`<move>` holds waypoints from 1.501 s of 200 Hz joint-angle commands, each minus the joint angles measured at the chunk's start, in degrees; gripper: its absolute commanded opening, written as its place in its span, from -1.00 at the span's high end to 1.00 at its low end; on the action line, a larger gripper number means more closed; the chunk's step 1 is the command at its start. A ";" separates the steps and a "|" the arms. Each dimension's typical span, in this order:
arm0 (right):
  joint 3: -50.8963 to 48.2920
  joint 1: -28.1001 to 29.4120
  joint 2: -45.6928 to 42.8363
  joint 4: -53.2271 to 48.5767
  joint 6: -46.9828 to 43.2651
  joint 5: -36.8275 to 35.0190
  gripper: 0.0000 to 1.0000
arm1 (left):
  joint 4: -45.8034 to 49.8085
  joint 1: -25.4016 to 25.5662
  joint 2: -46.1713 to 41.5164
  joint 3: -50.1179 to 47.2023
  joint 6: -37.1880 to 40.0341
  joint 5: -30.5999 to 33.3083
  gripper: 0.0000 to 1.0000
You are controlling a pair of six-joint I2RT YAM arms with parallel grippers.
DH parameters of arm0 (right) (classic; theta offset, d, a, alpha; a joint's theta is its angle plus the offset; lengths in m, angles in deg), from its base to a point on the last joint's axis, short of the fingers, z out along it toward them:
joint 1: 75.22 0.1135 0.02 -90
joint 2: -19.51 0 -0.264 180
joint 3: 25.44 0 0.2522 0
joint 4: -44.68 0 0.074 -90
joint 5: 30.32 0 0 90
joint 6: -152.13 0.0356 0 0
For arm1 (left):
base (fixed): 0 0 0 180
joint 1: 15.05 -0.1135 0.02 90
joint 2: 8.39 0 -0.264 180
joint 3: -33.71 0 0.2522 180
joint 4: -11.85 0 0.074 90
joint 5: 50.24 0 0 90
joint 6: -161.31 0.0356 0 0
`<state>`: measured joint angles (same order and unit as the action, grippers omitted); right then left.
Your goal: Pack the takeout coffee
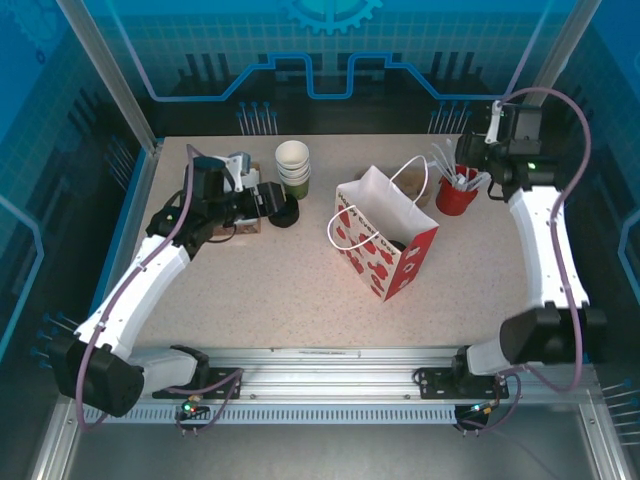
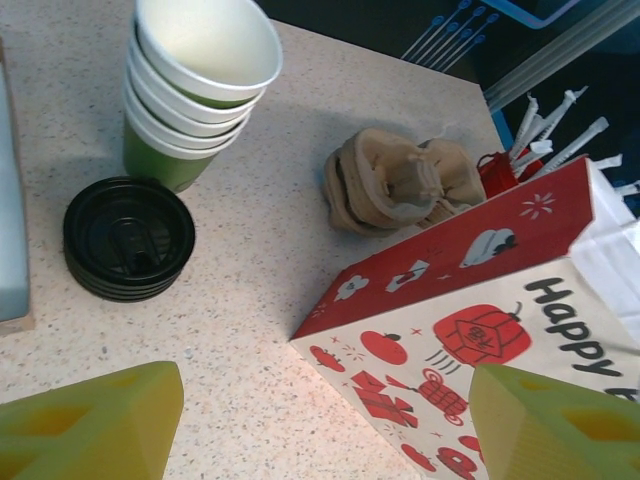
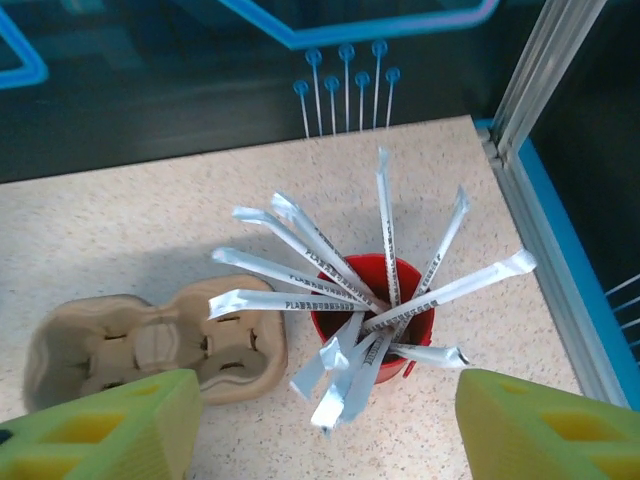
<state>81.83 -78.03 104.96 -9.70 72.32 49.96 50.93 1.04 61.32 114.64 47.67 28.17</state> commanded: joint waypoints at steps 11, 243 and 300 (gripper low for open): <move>3.92 -0.57 6.34 3.56 -0.87 0.28 -0.23 | -0.01 1.85 0.28 2.43 1.15 -0.70 -0.54; 27.11 2.90 33.01 -1.97 -8.91 -5.06 0.86 | 2.21 3.96 1.40 3.72 2.68 -0.85 -0.54; 33.83 4.45 25.54 -7.53 -10.36 -7.97 0.84 | 2.01 4.27 0.10 3.59 2.62 -1.50 -0.55</move>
<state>110.75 -75.10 137.20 -13.68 63.32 44.48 52.36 4.69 62.43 116.87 49.18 28.08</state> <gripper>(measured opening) 0.080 0.773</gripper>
